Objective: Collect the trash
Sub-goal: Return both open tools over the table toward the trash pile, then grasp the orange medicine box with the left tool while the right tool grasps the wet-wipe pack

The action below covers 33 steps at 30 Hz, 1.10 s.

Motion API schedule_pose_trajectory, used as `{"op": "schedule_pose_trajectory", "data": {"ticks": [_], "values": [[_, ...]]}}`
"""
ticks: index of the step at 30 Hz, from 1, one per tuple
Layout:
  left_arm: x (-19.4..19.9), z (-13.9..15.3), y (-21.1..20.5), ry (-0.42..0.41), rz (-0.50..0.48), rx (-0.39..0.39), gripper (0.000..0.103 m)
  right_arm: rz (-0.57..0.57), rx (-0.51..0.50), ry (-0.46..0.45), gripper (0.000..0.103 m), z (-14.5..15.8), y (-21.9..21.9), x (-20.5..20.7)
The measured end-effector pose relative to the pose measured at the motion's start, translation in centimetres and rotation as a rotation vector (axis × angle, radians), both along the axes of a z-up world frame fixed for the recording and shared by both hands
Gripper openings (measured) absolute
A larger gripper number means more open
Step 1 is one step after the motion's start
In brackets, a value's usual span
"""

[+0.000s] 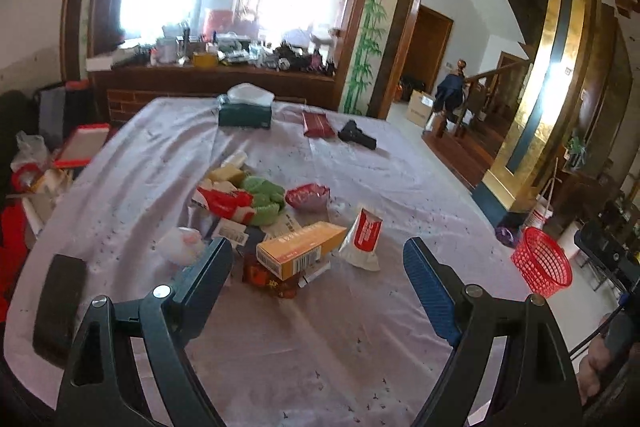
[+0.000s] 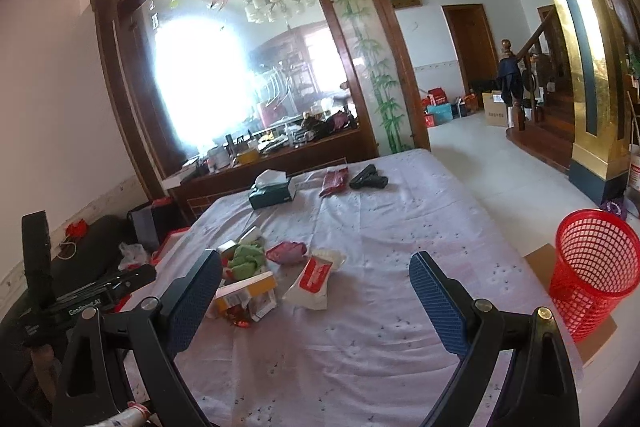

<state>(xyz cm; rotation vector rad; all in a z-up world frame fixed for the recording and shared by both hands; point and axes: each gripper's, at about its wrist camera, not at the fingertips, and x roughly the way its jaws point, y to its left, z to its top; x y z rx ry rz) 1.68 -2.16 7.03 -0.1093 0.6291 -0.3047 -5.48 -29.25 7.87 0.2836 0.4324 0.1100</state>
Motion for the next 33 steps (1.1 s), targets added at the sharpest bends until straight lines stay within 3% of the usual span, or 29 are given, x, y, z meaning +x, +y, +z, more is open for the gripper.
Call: {"op": "schedule_pose_trajectory", "data": {"ticks": [8,15,20,27,30,33], "values": [[5.9,-3.4,-0.7,0.123,-0.134,0.006,0.086,0.029,0.051,0.062,0.097,-2.3,0.7,3.6],[11.9,-7.4,-1.5,0.278,-0.231,-0.010,0.086,0.034,0.080,0.125,0.097,-4.3,1.2,6.6],[15.0,-8.7,-2.4,0.312,-0.254,0.028,0.086,0.041,0.105,0.177,0.097,-6.4,1.2,9.1],[15.8,-10.7,-4.5,0.350,-0.331,0.098,0.085,0.063,0.225,0.319,0.089,-10.7,0.8,14.6],[15.3,-11.4,-4.9,0.353,-0.339,0.129,0.078,0.080,0.260,0.358,0.087,-12.1,1.1,16.6],[15.0,-12.0,-4.5,0.371,-0.329,0.112,0.073,0.104,0.280,0.405,0.086,-13.5,1.8,18.7]]}}
